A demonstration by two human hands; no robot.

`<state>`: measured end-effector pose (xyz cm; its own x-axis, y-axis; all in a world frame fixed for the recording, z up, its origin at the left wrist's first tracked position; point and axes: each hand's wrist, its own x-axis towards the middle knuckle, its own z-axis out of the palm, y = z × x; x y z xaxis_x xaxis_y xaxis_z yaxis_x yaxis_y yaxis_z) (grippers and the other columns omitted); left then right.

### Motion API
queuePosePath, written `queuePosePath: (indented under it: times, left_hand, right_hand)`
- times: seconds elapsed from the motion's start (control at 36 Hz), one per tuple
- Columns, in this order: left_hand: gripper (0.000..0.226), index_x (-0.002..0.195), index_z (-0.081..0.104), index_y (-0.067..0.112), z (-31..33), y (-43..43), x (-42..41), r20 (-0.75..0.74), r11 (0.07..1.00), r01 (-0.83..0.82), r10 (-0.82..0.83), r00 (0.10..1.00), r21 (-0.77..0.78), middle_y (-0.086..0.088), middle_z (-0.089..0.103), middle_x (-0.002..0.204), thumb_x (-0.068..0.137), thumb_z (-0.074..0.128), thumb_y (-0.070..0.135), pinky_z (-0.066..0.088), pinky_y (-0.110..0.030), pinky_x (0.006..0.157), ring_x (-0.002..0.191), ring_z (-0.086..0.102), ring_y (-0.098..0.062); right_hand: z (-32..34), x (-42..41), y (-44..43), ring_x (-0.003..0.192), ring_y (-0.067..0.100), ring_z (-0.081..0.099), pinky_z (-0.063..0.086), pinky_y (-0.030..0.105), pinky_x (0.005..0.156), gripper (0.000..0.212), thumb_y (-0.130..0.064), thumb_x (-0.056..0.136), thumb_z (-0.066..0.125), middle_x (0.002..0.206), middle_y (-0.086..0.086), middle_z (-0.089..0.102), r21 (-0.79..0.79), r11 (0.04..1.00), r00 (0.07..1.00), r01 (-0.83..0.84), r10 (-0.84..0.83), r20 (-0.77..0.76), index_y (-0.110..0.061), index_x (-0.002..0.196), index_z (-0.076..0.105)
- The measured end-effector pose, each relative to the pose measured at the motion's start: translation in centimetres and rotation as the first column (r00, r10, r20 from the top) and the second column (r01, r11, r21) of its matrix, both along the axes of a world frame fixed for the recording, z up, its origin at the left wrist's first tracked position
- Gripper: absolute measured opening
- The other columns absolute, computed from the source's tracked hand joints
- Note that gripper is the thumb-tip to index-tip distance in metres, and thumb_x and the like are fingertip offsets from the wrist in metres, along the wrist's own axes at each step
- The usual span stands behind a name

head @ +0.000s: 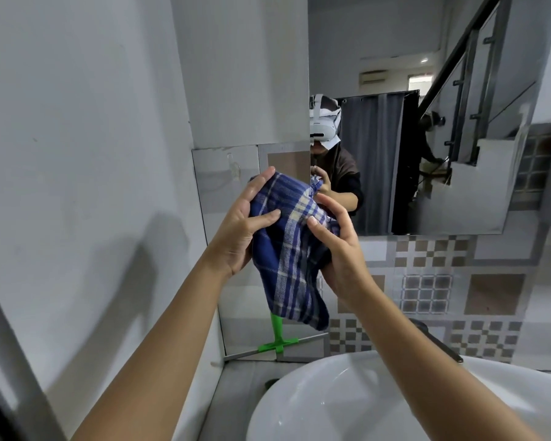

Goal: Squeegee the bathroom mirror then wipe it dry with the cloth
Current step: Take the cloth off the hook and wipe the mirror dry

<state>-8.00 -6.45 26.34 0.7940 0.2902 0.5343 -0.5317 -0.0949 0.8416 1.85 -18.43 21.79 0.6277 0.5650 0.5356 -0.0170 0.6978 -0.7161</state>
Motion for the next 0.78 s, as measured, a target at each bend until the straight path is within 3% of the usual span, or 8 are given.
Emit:
queuePosePath:
  times: [0.19,0.25,0.36,0.47,0.64,0.78]
  left_hand:
    - [0.058,0.134,0.044,0.027,-0.5,-0.2,0.5,-0.025,0.999,-0.023,0.024,0.999,0.044,0.004,0.059,0.123,0.088,0.049,-0.008,0.051,-0.029,0.091,0.11,0.059,-0.013]
    - [0.058,0.135,0.043,0.026,-0.4,-0.7,0.8,-0.033,0.997,-0.025,0.027,0.999,0.073,0.003,0.058,0.124,0.088,0.049,-0.008,0.05,-0.03,0.092,0.111,0.059,-0.014]
    - [0.058,0.134,0.044,0.024,-0.2,-2.0,1.4,-0.064,0.993,-0.039,0.046,0.997,0.114,0.004,0.059,0.122,0.087,0.05,-0.01,0.046,-0.032,0.099,0.11,0.059,-0.011]
    - [0.054,0.129,0.05,0.024,0.3,-3.3,2.0,-0.114,0.986,-0.054,0.072,0.991,0.158,0.004,0.061,0.121,0.085,0.056,-0.007,0.047,-0.032,0.098,0.113,0.059,-0.013]
    - [0.042,0.114,0.064,0.021,0.6,-6.0,3.8,-0.149,0.98,-0.159,0.175,0.973,0.117,-0.001,0.063,0.115,0.077,0.069,0.002,0.056,-0.031,0.081,0.097,0.065,-0.01]
    - [0.034,0.105,0.068,0.016,-0.8,-8.7,6.2,-0.108,0.967,-0.246,0.251,0.962,0.058,-0.004,0.07,0.099,0.075,0.071,0.0,0.058,-0.025,0.07,0.088,0.068,-0.014]
  right_hand:
    - [0.0,0.8,-0.8,0.109,0.025,0.061,0.051,0.04,0.094,0.058,-0.004,0.075,0.069,0.122,0.009,0.062,-0.029,0.977,0.977,-0.213,0.212,-0.024,-0.021,0.127,0.053]
    - [0.0,1.0,-1.4,0.108,0.024,0.061,0.052,0.04,0.092,0.051,-0.004,0.079,0.062,0.121,0.009,0.062,-0.016,0.976,0.976,-0.219,0.218,-0.028,-0.021,0.126,0.054]
    - [0.5,2.1,-3.5,0.103,0.023,0.063,0.055,0.036,0.082,0.045,-0.002,0.08,0.061,0.115,0.008,0.066,-0.009,0.985,0.985,-0.17,0.17,-0.023,-0.02,0.121,0.057]
    - [1.7,3.8,-6.5,0.1,0.023,0.065,0.056,0.033,0.078,0.044,-0.005,0.074,0.064,0.115,0.011,0.066,-0.122,0.985,0.992,-0.118,0.122,0.026,-0.017,0.117,0.062]
    - [3.4,7.5,-11.4,0.08,0.017,0.069,0.057,0.026,0.07,0.03,0.003,0.077,0.065,0.09,0.007,0.073,-0.235,0.971,0.993,0.05,-0.023,0.117,-0.01,0.104,0.069]
    - [3.2,9.8,-14.9,0.077,0.017,0.069,0.055,0.025,0.068,0.029,0.0,0.075,0.068,0.088,0.006,0.073,-0.281,0.949,0.981,0.146,-0.101,0.168,-0.009,0.102,0.07]
